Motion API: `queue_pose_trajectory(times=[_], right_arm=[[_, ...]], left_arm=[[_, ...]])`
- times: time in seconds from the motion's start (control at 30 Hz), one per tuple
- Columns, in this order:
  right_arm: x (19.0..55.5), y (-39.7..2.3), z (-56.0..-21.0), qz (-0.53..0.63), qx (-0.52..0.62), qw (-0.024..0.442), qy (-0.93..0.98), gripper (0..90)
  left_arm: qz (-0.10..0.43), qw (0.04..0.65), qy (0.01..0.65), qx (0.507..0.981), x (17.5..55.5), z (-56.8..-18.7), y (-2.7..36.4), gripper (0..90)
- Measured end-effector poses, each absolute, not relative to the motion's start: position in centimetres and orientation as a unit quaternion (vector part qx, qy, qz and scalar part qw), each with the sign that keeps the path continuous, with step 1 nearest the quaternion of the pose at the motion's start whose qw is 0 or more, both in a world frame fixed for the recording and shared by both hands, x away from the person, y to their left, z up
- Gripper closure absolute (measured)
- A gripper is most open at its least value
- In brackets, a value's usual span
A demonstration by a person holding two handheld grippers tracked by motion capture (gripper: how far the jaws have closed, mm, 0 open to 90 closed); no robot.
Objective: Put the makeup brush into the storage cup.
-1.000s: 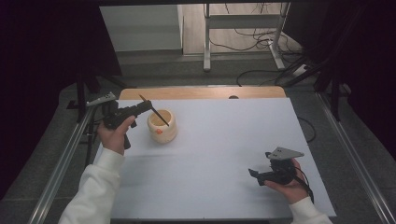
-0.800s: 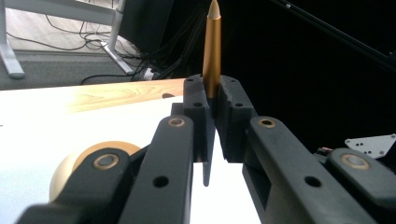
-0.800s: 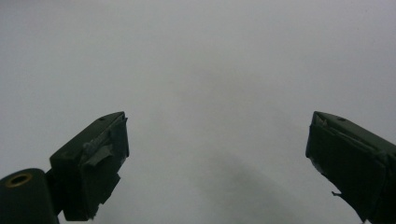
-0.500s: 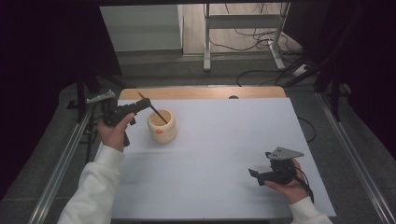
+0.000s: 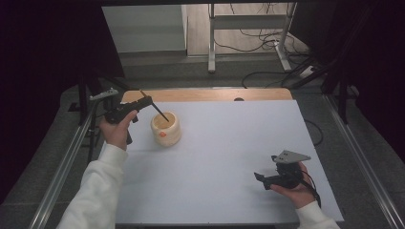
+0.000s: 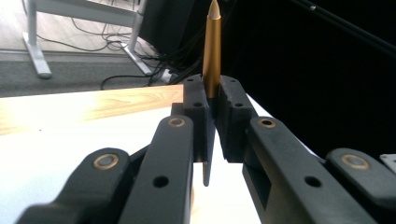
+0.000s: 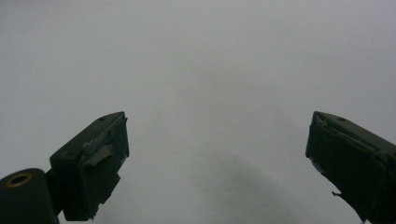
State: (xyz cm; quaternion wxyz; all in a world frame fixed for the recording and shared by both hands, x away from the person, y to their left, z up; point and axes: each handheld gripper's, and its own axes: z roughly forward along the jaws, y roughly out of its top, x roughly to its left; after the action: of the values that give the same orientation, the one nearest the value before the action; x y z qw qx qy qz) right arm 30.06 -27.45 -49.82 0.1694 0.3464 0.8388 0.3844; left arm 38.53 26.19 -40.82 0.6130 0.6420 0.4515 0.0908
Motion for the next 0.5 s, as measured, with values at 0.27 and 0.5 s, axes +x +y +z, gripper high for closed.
queue_pose_trajectory(times=[0.27, 0.5], right_arm=[[30.0, -27.4, -49.9, 0.382, 0.345, 0.168, 0.841, 6.1], [30.0, -27.4, -49.9, 0.382, 0.343, 0.167, 0.842, 6.1]], left_arm=[[0.102, 0.600, 0.457, 0.649, 39.0, -41.3, 26.2, 83.6], [0.109, 0.583, 0.467, 0.656, 39.7, -42.0, 26.0, 83.6]])
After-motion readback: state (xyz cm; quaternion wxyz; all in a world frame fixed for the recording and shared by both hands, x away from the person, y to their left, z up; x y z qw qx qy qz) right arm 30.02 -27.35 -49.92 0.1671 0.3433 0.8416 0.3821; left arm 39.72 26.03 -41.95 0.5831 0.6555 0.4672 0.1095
